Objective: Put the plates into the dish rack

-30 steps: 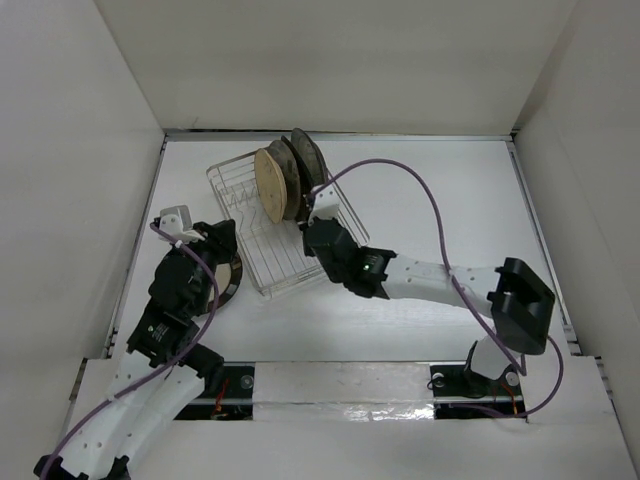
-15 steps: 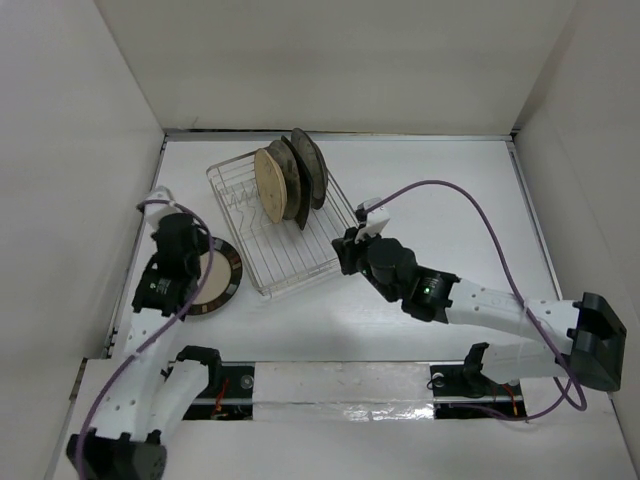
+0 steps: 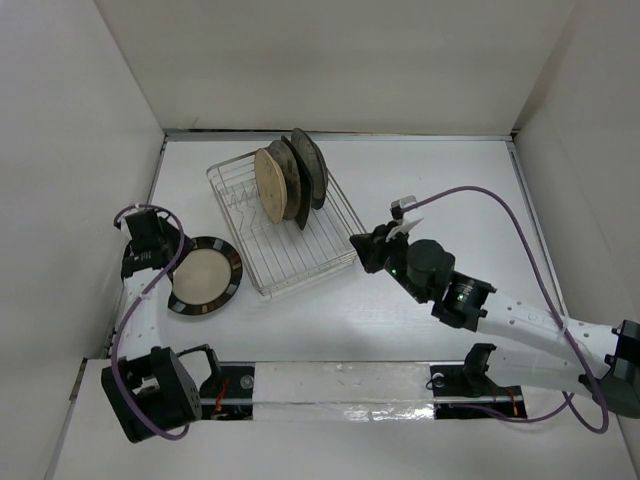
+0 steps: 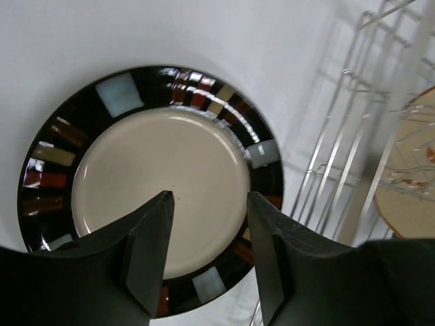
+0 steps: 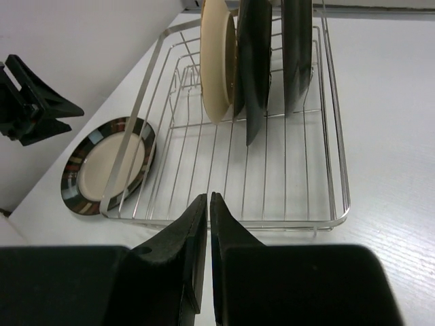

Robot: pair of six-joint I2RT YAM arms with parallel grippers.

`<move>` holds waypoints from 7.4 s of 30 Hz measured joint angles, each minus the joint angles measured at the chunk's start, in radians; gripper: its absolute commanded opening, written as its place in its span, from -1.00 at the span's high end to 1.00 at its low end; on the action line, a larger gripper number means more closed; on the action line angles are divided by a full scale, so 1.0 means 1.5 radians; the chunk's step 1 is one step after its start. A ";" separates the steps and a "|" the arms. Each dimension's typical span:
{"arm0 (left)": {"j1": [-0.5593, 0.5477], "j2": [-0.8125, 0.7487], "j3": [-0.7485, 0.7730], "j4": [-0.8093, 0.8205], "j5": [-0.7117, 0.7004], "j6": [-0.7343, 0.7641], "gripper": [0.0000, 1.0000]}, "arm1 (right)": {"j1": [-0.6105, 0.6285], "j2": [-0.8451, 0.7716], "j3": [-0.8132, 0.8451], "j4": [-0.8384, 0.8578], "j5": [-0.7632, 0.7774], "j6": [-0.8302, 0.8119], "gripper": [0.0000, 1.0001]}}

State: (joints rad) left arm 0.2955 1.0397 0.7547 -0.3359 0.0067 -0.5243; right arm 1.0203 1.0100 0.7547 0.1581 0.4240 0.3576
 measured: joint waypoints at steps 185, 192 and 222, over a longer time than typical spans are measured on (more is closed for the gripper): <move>-0.051 -0.278 -0.055 0.327 0.307 -0.303 1.00 | -0.179 0.411 0.360 0.067 -0.518 0.113 -0.89; -0.057 -0.280 -0.077 0.367 0.361 -0.334 1.00 | -0.183 0.420 0.360 0.126 -0.564 0.149 -0.74; -0.201 -0.295 0.039 0.175 0.175 -0.013 -0.30 | -0.115 0.440 0.438 0.004 -0.252 0.106 1.00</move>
State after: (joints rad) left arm -0.0067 0.5976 0.8131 -0.0734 0.2687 -0.5442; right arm 0.8474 1.6699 1.4117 0.1638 0.0467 0.5167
